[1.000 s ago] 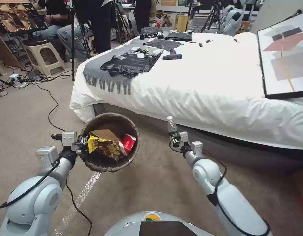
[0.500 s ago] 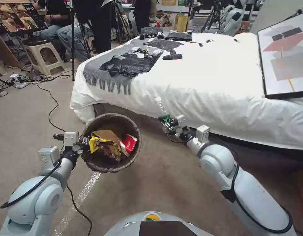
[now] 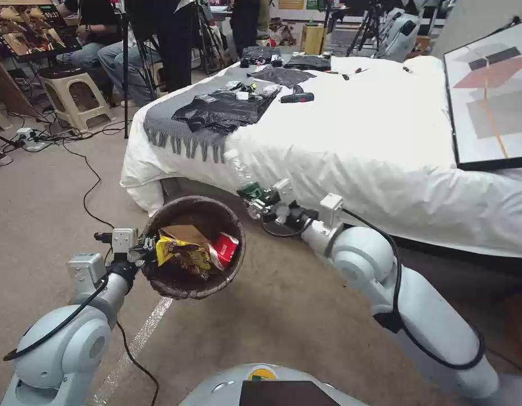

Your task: Pick up the trash bin, then pick up the garbage from the floor and place it into the trash bin.

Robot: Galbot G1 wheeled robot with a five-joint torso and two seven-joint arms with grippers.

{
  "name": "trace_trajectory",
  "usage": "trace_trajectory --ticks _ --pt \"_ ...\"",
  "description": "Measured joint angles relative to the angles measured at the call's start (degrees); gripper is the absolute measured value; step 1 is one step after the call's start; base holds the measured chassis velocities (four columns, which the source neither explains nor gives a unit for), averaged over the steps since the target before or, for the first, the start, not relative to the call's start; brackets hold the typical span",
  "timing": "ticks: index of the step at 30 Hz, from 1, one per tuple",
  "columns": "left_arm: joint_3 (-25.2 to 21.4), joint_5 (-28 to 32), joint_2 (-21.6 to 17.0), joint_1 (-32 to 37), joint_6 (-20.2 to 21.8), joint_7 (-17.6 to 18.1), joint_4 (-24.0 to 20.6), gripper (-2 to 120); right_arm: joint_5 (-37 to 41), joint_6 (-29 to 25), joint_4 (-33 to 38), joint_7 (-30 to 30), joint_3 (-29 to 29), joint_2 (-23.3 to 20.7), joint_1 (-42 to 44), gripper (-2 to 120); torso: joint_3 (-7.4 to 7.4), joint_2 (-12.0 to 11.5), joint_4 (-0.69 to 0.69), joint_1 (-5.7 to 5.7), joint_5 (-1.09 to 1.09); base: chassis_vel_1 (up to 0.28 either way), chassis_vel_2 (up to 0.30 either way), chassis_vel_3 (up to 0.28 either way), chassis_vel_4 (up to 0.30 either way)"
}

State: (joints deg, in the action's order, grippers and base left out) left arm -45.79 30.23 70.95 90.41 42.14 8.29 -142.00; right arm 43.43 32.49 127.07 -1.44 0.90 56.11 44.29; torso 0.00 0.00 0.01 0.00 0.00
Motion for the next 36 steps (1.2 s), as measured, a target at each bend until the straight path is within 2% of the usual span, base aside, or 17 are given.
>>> trace_trajectory --ticks 3,21,28,36 --pt "0.0 0.0 0.0 0.2 0.0 0.1 0.0 2 2.6 1.5 0.2 -1.6 4.7 0.0 -3.4 28 0.00 0.0 -0.01 0.00 -0.01 0.000 0.000 0.000 0.000" --pt "-0.1 0.2 0.6 0.0 0.0 0.5 -0.3 2 3.9 4.6 -1.5 -9.4 15.1 2.6 -5.2 28 0.00 0.0 -0.01 0.00 0.00 0.000 0.000 0.000 0.000" --pt "-0.1 0.3 0.6 0.0 0.0 0.5 -0.4 2 3.6 4.6 -4.0 -11.9 17.5 5.5 -5.6 28 0.00 0.0 -0.01 0.00 0.00 0.000 0.000 0.000 0.000" --pt "-0.1 0.6 0.5 -0.4 0.0 0.4 -0.2 2 2.8 4.7 -7.3 -14.8 20.6 11.1 -6.3 28 0.00 0.0 0.00 0.00 0.00 0.000 0.000 0.000 0.000"
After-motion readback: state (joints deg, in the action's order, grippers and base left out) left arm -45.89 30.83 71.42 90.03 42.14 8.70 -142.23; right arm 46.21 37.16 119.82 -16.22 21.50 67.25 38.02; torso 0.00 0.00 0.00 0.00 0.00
